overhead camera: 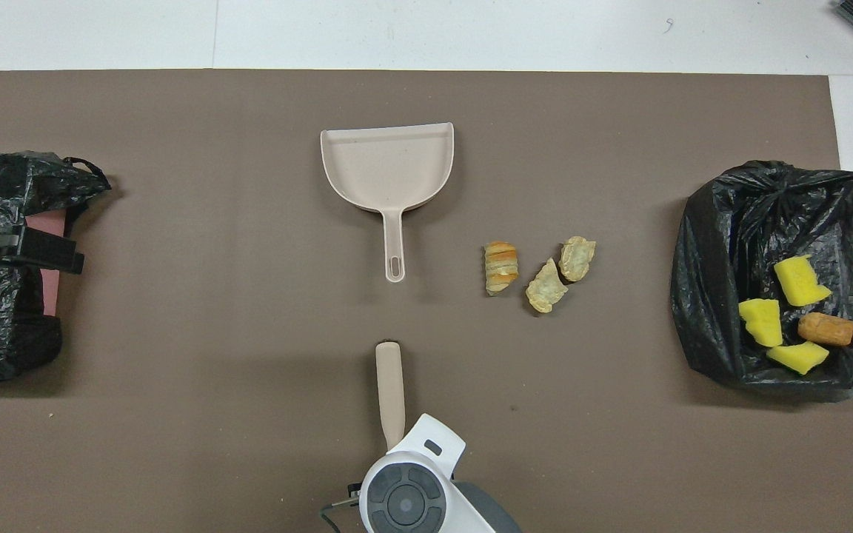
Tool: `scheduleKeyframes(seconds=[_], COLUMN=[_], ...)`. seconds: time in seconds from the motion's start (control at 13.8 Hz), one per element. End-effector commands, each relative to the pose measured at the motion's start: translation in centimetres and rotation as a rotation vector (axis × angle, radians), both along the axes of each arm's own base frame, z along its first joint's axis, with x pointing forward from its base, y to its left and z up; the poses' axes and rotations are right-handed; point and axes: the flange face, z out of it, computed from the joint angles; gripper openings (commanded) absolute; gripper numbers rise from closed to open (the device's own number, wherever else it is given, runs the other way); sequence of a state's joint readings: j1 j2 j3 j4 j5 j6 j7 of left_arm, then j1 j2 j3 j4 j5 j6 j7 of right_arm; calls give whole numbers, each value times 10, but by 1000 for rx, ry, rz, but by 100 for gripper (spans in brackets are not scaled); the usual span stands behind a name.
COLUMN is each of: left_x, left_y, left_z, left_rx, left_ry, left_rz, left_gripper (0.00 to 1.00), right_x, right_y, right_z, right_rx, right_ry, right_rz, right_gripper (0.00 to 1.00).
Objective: Sweep and dump trash in bin
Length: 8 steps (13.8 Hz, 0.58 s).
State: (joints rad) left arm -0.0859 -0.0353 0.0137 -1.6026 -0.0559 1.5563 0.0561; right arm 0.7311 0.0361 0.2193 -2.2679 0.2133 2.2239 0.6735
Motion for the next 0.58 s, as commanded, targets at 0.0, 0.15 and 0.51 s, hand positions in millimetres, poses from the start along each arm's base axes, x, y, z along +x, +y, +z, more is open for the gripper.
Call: scheduleKeyframes(seconds=[0.0, 0.15, 0.51], left_x=[5, 12, 21], left_y=[-34, -69, -157], left_z=[-7, -25, -65], left_rx=[4, 1, -10], left_ry=[-43, -50, -67], left_rz=[-50, -35, -29], left_gripper=[100, 100, 100], right_x=[0, 10, 52], right_y=[-4, -2, -59], right_z=[2, 8, 82], right_rx=[19, 11, -77], right_ry=[-8, -28, -40], right_rz=[-32, -21, -55], right_gripper=[0, 0, 0])
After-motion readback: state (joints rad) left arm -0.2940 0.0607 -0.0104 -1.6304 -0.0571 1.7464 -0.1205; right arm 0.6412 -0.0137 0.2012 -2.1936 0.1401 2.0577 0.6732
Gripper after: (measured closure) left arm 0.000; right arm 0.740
